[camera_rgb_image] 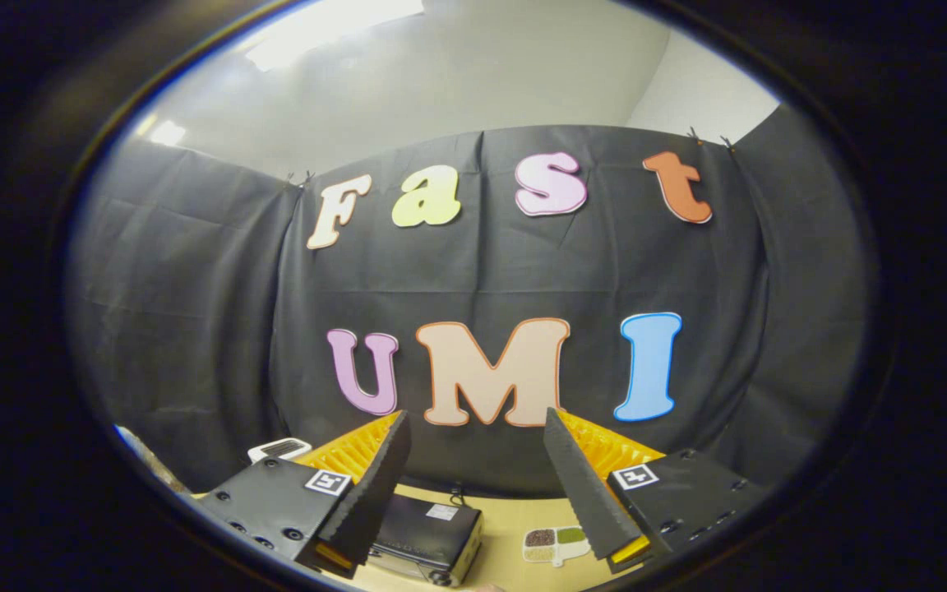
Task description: Open the toaster oven, put the food inside, and close the toaster oven door.
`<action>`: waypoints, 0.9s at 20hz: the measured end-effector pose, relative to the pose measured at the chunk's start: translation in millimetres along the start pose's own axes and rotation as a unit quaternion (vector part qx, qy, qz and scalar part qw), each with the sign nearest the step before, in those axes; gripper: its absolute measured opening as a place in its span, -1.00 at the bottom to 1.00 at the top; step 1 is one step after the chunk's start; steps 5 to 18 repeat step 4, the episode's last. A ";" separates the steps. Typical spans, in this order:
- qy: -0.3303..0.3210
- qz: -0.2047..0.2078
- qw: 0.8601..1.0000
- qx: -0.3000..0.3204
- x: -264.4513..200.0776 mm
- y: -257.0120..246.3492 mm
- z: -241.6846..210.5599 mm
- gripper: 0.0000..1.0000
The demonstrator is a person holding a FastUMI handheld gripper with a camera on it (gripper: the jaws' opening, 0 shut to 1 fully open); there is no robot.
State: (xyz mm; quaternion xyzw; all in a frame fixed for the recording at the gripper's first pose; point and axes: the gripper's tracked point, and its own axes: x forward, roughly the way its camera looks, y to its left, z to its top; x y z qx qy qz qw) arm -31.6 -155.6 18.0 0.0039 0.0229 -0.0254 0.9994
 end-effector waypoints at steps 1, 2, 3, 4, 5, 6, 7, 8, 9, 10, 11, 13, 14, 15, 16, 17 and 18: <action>-0.001 0.000 1.000 -0.001 -1.2 -6.1 0.3 0.98; -0.001 0.000 1.000 -0.003 -3.0 -12.6 -0.2 0.98; -0.003 -0.001 1.000 -0.004 -3.7 -19.3 -0.9 0.98; -0.004 -0.002 1.000 -0.005 -5.5 -25.8 -1.8 0.98; -0.004 -0.002 1.000 -0.005 -5.5 -25.8 -1.8 0.98; -0.004 -0.002 1.000 -0.005 -5.5 -25.8 -1.8 0.98; -0.004 -0.002 1.000 -0.005 -5.5 -25.8 -1.8 0.98; -0.004 -0.002 1.000 -0.005 -5.5 -25.8 -1.8 0.98; -0.004 -0.002 1.000 -0.005 -5.5 -25.8 -1.8 0.98; -0.004 -0.002 1.000 -0.005 -5.5 -25.8 -1.8 0.98; -0.004 -0.002 1.000 -0.005 -5.5 -25.8 -1.8 0.98; -0.004 -0.002 1.000 -0.005 -5.5 -25.8 -1.8 0.98; -0.004 -0.002 1.000 -0.005 -5.5 -25.8 -1.8 0.98; -0.004 -0.002 1.000 -0.005 -5.5 -25.8 -1.8 0.98; -0.004 -0.002 1.000 -0.005 -5.5 -25.8 -1.8 0.98; -0.004 -0.002 1.000 -0.005 -5.5 -25.8 -1.8 0.98; -0.004 -0.002 1.000 -0.005 -5.5 -25.8 -1.8 0.98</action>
